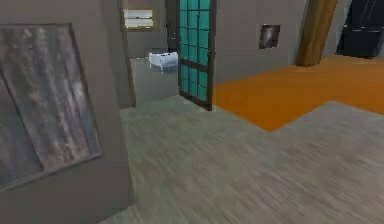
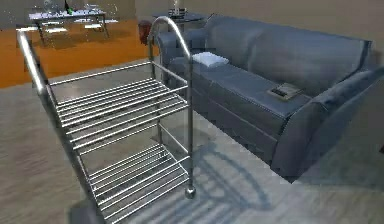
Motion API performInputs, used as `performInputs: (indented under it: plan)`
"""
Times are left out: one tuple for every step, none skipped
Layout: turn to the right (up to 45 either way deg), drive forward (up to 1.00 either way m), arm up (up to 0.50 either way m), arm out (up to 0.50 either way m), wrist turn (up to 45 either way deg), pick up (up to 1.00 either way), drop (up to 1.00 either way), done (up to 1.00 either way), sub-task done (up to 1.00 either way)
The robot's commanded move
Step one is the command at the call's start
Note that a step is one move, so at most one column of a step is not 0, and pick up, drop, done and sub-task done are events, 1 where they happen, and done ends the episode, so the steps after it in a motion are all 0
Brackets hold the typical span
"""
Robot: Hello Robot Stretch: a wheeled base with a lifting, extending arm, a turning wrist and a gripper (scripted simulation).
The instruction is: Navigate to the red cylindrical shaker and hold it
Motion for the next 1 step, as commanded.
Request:
performInputs:
  plan:
    - [0.0, 0.95, 0.0, 0.0, 0.0, 0.0, 0.0, 0.0, 0.0]
